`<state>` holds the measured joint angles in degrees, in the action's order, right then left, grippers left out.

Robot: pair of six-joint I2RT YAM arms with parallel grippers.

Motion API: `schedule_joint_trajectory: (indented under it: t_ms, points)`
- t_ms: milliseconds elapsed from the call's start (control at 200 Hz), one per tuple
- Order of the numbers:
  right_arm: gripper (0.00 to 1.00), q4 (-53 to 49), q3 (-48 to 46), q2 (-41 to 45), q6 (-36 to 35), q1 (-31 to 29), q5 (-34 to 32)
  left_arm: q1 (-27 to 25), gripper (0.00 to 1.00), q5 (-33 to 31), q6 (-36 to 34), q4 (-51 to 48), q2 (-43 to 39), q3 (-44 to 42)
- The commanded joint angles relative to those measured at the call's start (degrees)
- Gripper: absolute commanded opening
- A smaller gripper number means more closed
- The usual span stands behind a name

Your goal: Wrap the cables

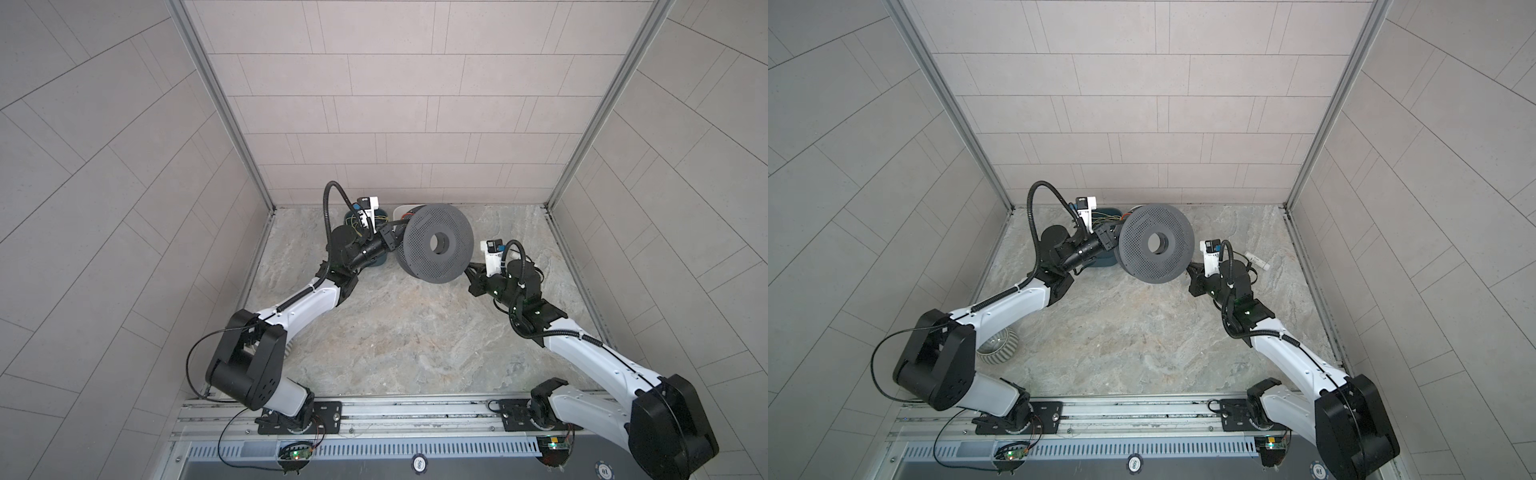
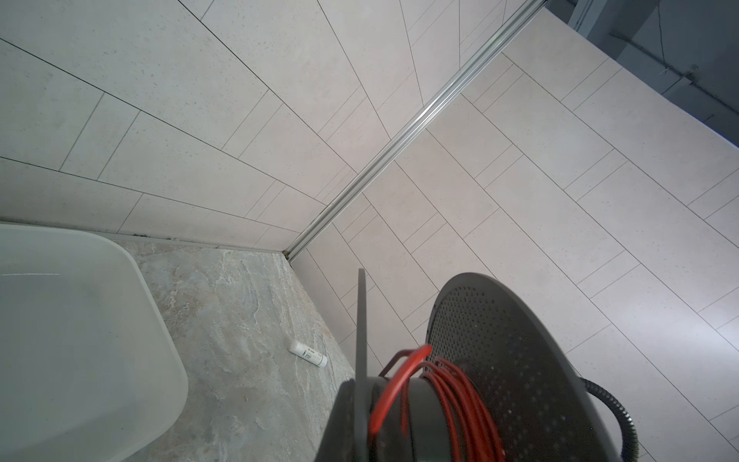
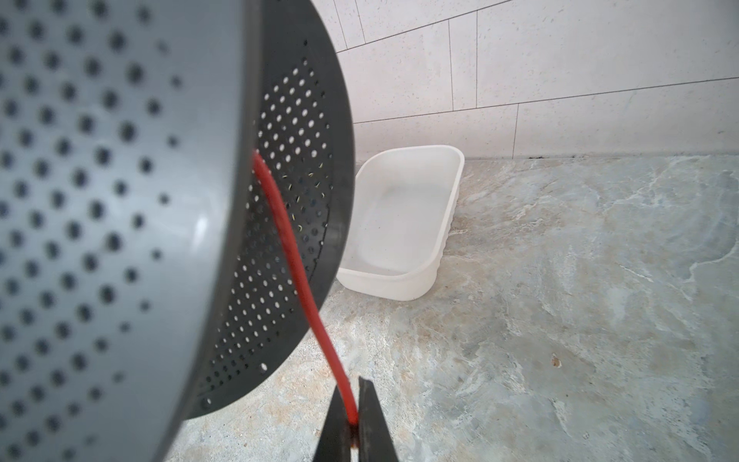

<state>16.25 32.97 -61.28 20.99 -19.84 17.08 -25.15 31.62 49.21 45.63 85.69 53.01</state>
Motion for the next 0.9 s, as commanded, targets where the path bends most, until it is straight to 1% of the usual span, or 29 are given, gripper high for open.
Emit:
schedule_joint_trajectory:
  t_ms: [0,100,365,540,731,891]
  points:
    - [0.01,-0.9,-0.3,2.9,2.4,0.1,-0.2,-0.3,0.0,-2.8,1.2,5.5,-0.5,0.9]
    - [0.01,-4.7,0.0,4.7,3.9,0.1,-0.6,-0.9,0.0,-4.5,1.3,4.4,0.5,0.6]
    - [0.0,-13.3,-1.0,7.9,9.4,0.1,-1.9,-3.4,0.0,-8.4,3.2,5.7,3.9,-1.7]
    - [0.0,-15.8,-3.2,9.2,11.5,0.1,-3.3,-5.3,0.0,-12.7,5.0,7.2,6.2,-4.2]
    - [0.0,-15.8,-5.8,9.6,13.5,0.1,-3.6,-6.3,0.0,-16.1,7.0,10.1,10.0,-5.2]
    - [0.0,-16.5,-7.1,9.1,13.7,0.1,-4.9,-7.1,0.0,-16.9,8.2,14.4,13.8,-6.4]
